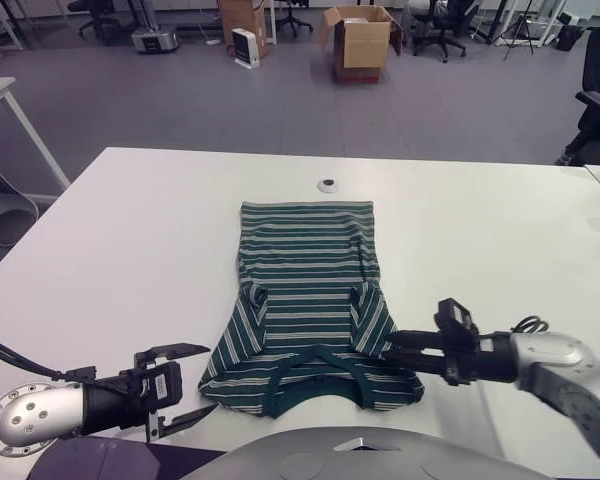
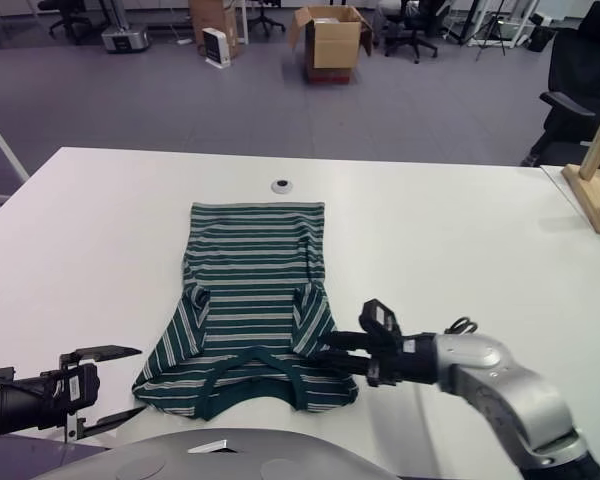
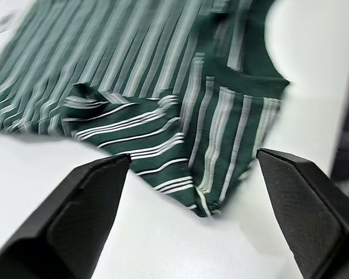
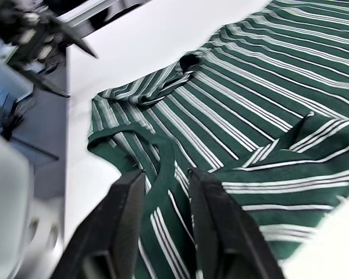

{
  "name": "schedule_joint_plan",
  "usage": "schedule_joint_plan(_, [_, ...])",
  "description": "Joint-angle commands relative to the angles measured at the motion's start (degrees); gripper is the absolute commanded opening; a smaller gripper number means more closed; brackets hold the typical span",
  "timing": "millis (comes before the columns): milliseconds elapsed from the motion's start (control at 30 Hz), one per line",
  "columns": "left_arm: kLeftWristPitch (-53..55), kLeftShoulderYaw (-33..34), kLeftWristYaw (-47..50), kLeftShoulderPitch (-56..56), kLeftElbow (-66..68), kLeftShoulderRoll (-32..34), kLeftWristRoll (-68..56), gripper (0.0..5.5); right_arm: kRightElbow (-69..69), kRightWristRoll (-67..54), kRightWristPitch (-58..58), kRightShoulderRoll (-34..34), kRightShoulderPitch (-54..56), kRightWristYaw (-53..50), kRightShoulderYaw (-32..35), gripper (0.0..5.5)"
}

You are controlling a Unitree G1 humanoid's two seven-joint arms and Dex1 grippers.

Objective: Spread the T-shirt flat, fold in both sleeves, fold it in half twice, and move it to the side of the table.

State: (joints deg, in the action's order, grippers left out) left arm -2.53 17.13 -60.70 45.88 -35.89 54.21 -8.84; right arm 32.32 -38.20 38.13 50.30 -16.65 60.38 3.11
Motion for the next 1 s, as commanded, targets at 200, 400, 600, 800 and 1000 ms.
schedule_joint_plan(200, [-13.20,-8.51,2.69,-4.88,8.33,1.19,16.99,5.40,-13.00,22.83,-41.72,8.91,-2.42,19.04,-4.22,3.17])
schedule_joint_plan(400, [-15.87,-12.71,4.39,-7.79,12.51,0.46,19.37,4.43,-21.22,31.86,-53.79,4.28,-0.28,14.60,-9.78,3.26])
schedule_joint_plan(600, [-16.36,-16.49,5.09,-8.49,15.85,0.64,21.38,3.37,-23.67,32.96,-57.23,2.84,0.77,11.73,-11.20,3.26])
schedule_joint_plan(800, [-15.49,-18.27,5.60,-9.62,17.70,0.85,19.82,2.37,-23.11,32.85,-56.87,2.46,1.50,10.34,-12.86,3.03])
schedule_joint_plan(1000, [-14.48,-18.45,5.04,-10.82,18.57,1.46,16.72,1.21,-23.26,32.75,-56.59,2.09,2.73,9.39,-14.16,1.79])
